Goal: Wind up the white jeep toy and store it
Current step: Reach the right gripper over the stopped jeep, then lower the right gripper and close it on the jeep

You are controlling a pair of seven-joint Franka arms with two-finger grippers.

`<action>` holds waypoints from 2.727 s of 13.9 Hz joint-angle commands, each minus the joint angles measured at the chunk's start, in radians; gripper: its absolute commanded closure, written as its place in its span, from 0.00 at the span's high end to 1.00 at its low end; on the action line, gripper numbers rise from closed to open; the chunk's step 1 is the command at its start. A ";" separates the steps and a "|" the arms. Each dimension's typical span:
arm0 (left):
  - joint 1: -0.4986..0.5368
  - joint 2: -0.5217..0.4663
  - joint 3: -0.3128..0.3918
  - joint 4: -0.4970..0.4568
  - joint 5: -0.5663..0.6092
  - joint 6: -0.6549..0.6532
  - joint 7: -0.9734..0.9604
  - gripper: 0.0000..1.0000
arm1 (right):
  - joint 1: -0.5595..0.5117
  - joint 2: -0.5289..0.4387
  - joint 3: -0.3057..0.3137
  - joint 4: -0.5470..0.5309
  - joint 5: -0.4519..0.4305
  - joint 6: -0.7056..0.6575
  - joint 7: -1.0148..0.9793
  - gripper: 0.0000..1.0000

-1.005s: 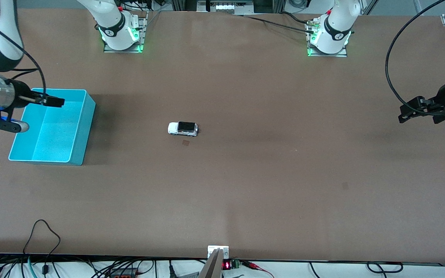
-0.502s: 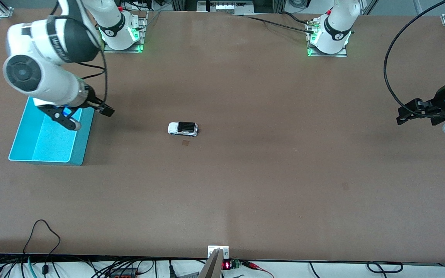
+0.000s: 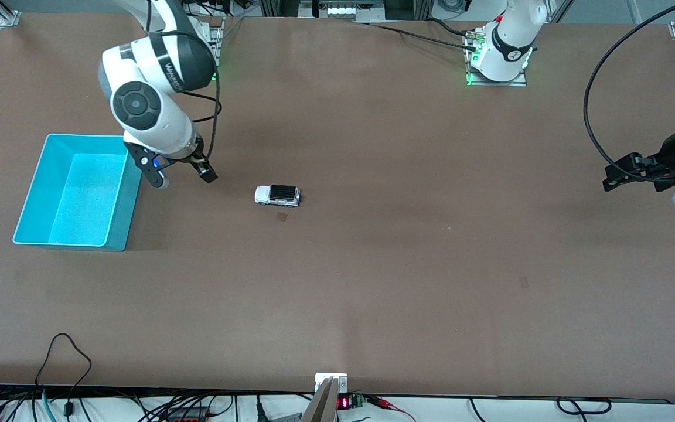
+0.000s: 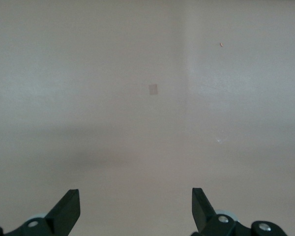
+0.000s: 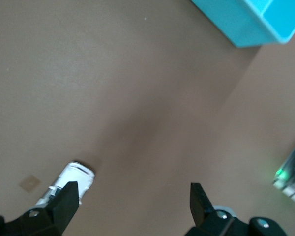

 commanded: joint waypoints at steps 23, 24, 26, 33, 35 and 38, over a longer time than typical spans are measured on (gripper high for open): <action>-0.007 -0.008 -0.002 -0.015 -0.016 0.004 -0.002 1.00 | 0.216 0.379 -0.009 0.094 0.120 0.464 0.632 1.00; -0.008 -0.008 -0.002 -0.017 -0.016 0.004 -0.002 1.00 | 0.218 0.393 -0.007 0.091 0.120 0.482 0.632 1.00; -0.008 -0.008 -0.002 -0.017 -0.017 0.004 -0.002 1.00 | 0.227 0.408 -0.007 0.086 0.120 0.508 0.632 1.00; -0.008 -0.009 -0.002 -0.018 -0.017 0.016 -0.002 1.00 | 0.226 0.434 -0.004 0.075 0.120 0.544 0.631 1.00; -0.008 -0.009 -0.002 -0.018 -0.017 0.014 -0.002 1.00 | 0.224 0.434 -0.004 0.075 0.118 0.542 0.615 0.68; -0.010 -0.009 -0.002 -0.018 -0.017 0.014 -0.002 1.00 | 0.218 0.433 -0.004 0.075 0.118 0.541 0.577 0.16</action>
